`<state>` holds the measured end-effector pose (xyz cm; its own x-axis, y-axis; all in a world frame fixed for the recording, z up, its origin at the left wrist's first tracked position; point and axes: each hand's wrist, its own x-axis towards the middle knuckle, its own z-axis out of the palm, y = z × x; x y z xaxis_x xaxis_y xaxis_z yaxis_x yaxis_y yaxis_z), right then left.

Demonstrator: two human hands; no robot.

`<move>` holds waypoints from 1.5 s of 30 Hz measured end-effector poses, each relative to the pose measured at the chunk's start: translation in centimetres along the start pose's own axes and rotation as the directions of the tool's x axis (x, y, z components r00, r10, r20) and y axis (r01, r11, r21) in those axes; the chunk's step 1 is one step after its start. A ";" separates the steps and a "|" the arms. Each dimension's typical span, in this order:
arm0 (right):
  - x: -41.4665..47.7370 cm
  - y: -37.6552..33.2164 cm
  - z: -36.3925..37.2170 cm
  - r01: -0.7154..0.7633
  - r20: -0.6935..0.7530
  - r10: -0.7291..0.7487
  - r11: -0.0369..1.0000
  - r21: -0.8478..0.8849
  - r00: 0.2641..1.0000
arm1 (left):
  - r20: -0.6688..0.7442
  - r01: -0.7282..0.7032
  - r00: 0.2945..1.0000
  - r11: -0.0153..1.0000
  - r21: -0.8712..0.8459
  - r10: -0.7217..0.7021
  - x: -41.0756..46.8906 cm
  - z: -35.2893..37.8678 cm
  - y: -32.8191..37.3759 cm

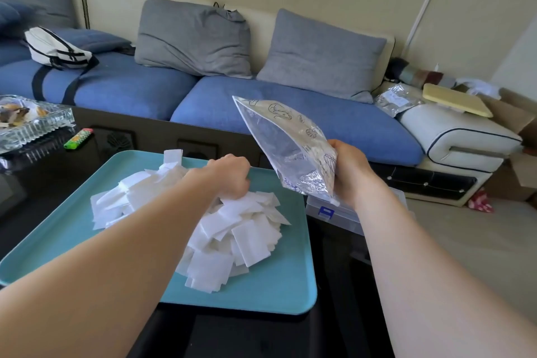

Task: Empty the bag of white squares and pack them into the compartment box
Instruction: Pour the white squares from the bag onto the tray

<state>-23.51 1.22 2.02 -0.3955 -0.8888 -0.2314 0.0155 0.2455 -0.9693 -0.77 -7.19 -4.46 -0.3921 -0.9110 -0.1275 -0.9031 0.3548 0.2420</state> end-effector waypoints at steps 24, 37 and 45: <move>-5.1 -1.9 2.3 0.337 0.214 -0.275 0.871 -0.358 0.938 | -0.117 0.346 0.930 0.937 -0.043 -0.349 -3.6 -1.2 -5.0; -3.9 -1.2 4.0 0.569 -0.169 -0.671 0.715 -0.406 0.722 | -0.376 0.221 0.909 0.973 0.062 -0.183 -6.2 -2.4 -1.9; -6.8 -1.0 2.6 0.590 0.038 -0.984 0.073 -0.804 0.173 | -0.472 0.290 0.722 0.841 -0.457 -0.505 -9.9 -5.2 -1.5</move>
<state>-18.41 6.05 4.33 -0.0487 -0.4103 0.9106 -0.9706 -0.1959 -0.1402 5.38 0.20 1.48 0.2560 -0.9365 0.2398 -0.7933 -0.0618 0.6057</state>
